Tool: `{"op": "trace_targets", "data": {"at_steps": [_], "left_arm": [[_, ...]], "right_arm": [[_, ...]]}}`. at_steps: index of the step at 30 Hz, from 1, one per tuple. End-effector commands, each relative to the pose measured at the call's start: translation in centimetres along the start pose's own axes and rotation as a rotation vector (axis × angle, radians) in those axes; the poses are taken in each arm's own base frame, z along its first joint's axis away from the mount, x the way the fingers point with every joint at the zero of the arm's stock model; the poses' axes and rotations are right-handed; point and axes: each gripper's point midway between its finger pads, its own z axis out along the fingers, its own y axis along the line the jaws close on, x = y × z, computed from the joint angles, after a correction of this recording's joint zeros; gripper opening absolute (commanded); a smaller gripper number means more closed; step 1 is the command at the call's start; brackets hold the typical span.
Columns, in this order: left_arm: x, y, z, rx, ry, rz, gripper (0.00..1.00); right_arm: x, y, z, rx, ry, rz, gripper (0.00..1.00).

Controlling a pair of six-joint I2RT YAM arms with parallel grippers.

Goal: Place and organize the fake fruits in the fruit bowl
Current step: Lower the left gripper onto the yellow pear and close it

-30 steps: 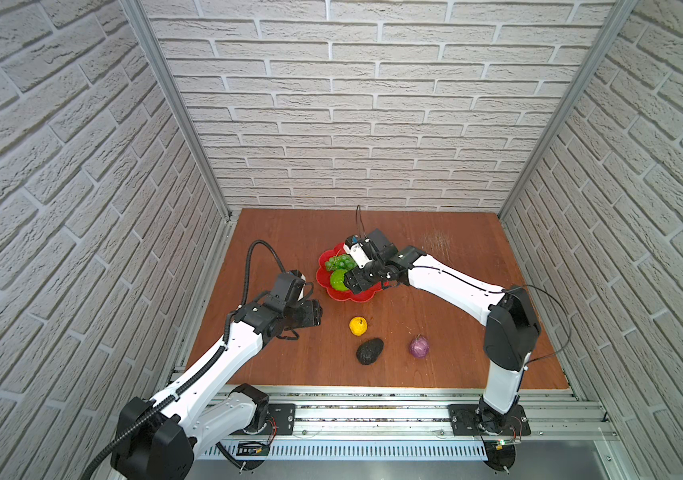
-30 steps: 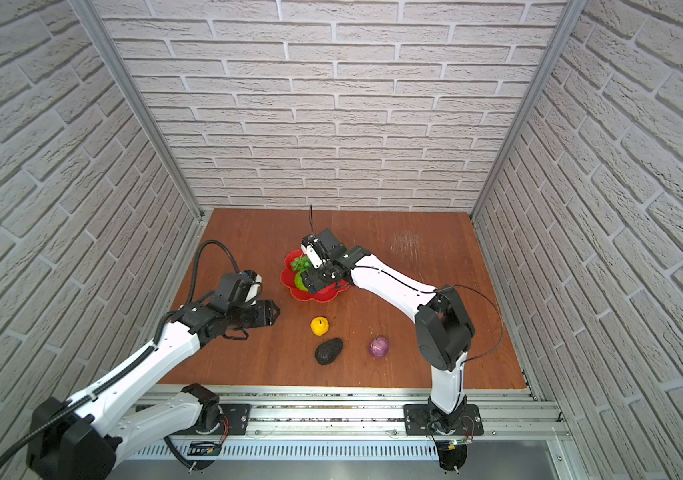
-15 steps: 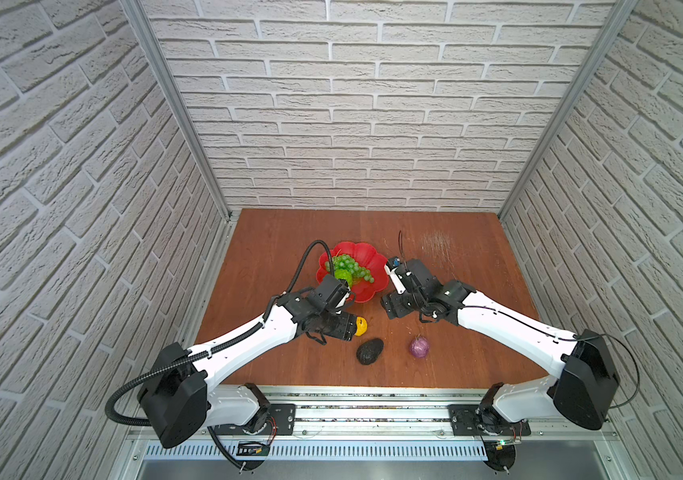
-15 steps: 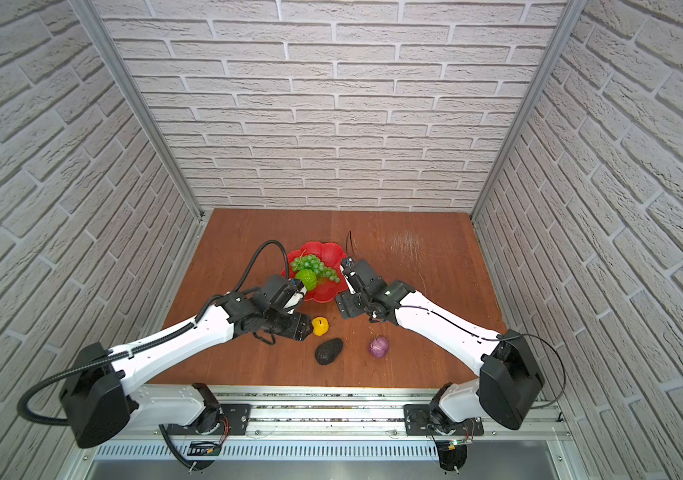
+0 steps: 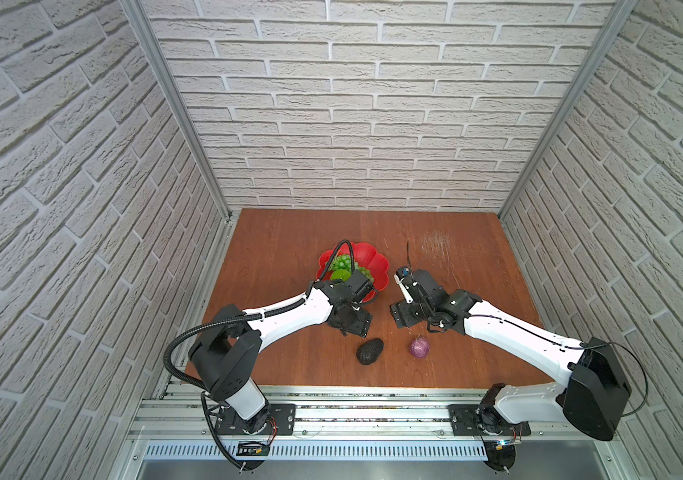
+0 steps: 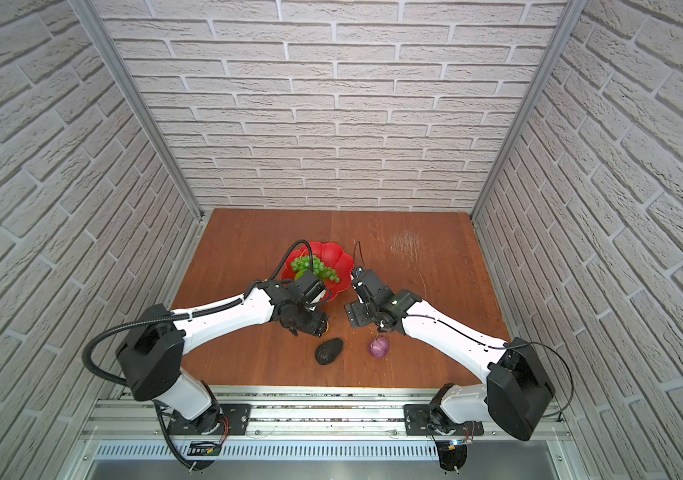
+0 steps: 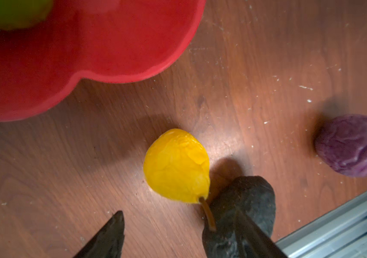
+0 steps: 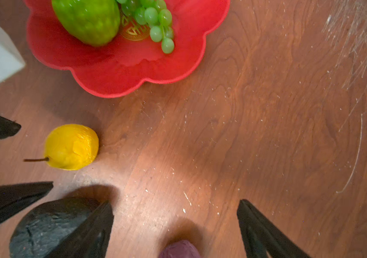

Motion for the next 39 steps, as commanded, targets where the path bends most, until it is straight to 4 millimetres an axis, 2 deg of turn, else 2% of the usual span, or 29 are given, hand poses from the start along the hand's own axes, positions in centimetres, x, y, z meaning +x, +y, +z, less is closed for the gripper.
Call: {"op": "trace_targets", "data": {"at_steps": [1,8,22,25,31,35,39], "left_arm": [[-0.8,-0.3,0.5,-0.005,0.000,0.016,0.76],[-1.4,-0.4,2.2,-0.025,0.017,0.018,0.71],[-1.3,-0.4,4.1,-0.034,0.050,0.002,0.61],[-1.2,-0.4,4.4,-0.031,0.056,0.002,0.54],[-1.3,-0.1,4.2,-0.039,0.048,-0.005,0.43],[-1.4,0.1,3.5,-0.047,0.025,-0.004,0.43],[-2.1,0.4,1.6,-0.058,-0.026,0.004,0.42]], "right_arm": [[0.1,-1.2,-1.0,0.026,-0.038,0.041,0.88],[1.3,-2.0,-1.3,0.040,-0.027,0.057,0.88],[1.6,-1.6,-0.7,0.025,-0.015,0.063,0.87],[1.7,-1.6,-0.5,0.022,-0.011,0.064,0.87],[1.6,-1.4,-0.2,0.017,-0.010,0.064,0.87],[1.5,-1.3,-0.2,0.015,-0.011,0.066,0.87],[1.5,-1.3,-0.2,0.013,-0.010,0.063,0.86]]}}
